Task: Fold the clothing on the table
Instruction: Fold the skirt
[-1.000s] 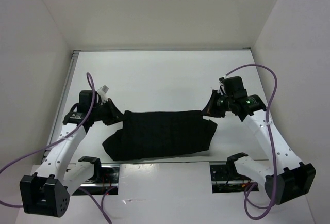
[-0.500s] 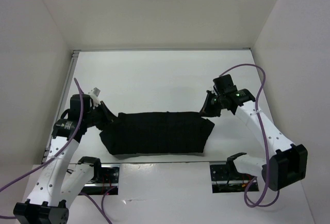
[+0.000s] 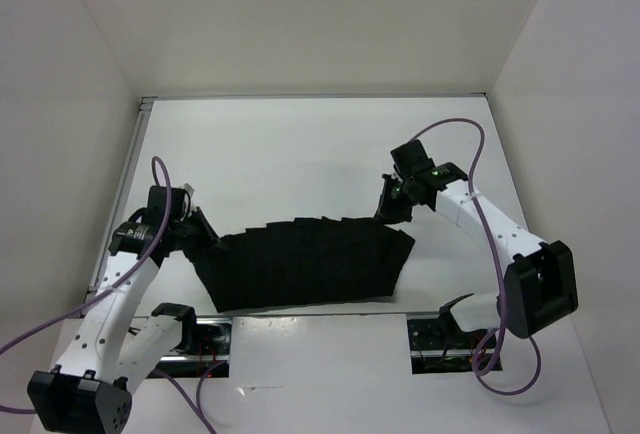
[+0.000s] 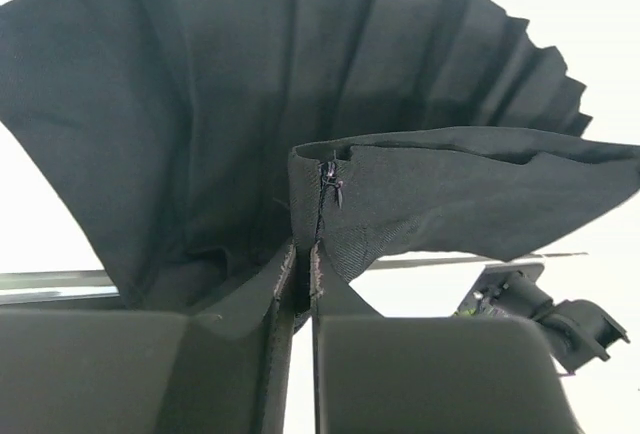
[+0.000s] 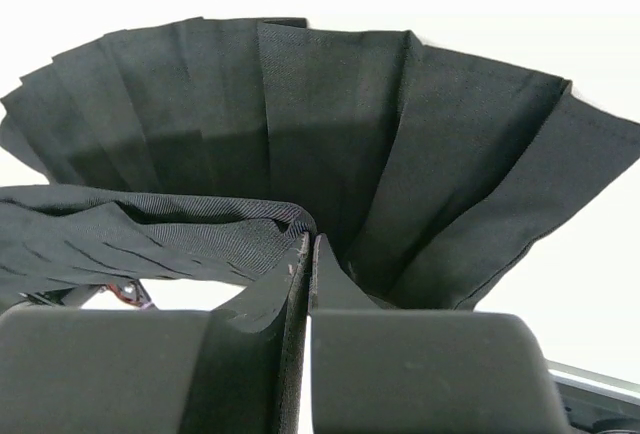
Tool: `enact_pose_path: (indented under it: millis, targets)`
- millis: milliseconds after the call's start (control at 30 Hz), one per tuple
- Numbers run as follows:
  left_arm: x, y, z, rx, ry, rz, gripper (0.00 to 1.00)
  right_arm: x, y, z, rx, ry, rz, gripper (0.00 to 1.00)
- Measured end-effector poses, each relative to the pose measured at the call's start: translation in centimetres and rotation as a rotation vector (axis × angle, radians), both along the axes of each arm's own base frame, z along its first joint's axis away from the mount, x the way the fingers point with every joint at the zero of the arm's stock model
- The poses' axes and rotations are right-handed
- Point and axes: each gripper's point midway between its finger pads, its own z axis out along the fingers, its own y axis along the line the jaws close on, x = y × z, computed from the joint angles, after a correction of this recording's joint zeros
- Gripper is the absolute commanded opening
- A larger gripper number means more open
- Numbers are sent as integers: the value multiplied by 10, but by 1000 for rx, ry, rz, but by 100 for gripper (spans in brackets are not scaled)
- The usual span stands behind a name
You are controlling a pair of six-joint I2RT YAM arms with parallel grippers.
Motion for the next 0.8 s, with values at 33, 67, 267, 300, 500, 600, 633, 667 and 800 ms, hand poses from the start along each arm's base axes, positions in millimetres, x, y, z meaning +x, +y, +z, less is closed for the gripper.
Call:
enact_pose_path:
  millis: [33, 67, 267, 300, 500, 600, 633, 667, 800]
  targets:
    - [1, 1, -3, 5, 11, 3, 21, 0, 1, -1, -2, -1, 2, 0]
    - [1, 1, -5, 10, 22, 6, 26, 1, 1, -1, -4, -2, 3, 0]
    - [10, 6, -13, 46, 26, 23, 59, 8, 4, -3, -7, -20, 0, 10]
    - [13, 7, -13, 50, 23, 30, 59, 9, 5, -3, -8, -21, -5, 26]
    - [32, 11, 6, 73, -40, 53, 45, 35, 6, 14, -28, -104, -31, 53]
    - [43, 8, 35, 52, -137, 48, 18, 52, 2, 39, -44, -195, -59, 51]
    - [45, 6, 41, 38, -161, 42, 6, 55, 2, 48, -47, -221, -64, 45]
    - [44, 3, 44, 25, -177, 27, 0, 57, 2, 58, -47, -249, -64, 41]
    - [34, -11, 23, -24, -114, -31, 0, 45, 21, 69, -19, -279, -5, 20]
